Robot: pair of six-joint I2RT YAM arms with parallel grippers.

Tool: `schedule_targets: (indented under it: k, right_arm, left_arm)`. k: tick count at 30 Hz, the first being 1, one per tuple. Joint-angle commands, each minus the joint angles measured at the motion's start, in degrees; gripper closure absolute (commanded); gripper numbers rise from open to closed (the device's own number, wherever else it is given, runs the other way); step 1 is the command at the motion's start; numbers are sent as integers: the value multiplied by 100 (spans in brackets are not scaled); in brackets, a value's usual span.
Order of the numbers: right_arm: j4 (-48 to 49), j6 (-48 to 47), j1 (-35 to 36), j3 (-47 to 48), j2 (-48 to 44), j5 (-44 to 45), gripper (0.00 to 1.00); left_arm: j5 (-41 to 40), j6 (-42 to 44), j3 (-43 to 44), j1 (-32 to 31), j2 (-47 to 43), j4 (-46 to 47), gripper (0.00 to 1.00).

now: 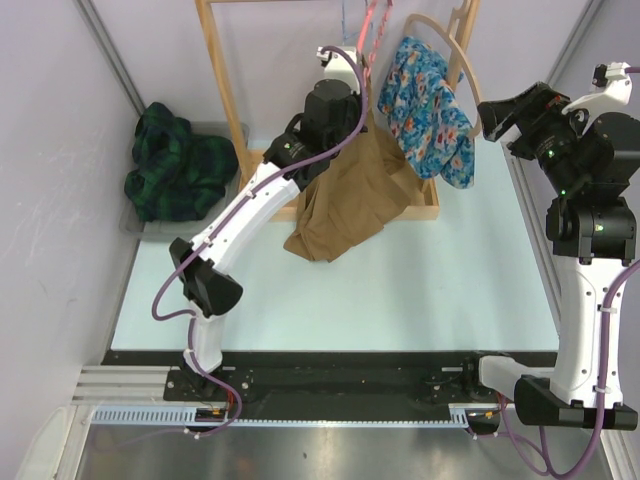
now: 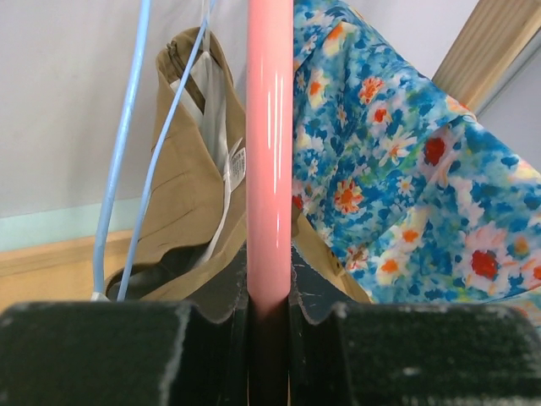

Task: Place the skirt on the hanger
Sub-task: Grab the skirt from the pile

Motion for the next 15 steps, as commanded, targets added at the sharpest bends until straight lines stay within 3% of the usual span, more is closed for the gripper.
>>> schedule_targets:
  k: [1,11,15]
  right_arm:
    - [237,51,28,1,-98,52,0]
    - [299,130,46,-131,-186,-36,0]
    - [290,131,46,-148,-221,-27,0]
  left_arm:
    - [298,-70,-115,27,-261,-31,100]
    - [712,-307,367,106,3,-611,100]
    - [720,-255,-36,115,-243,-366,100]
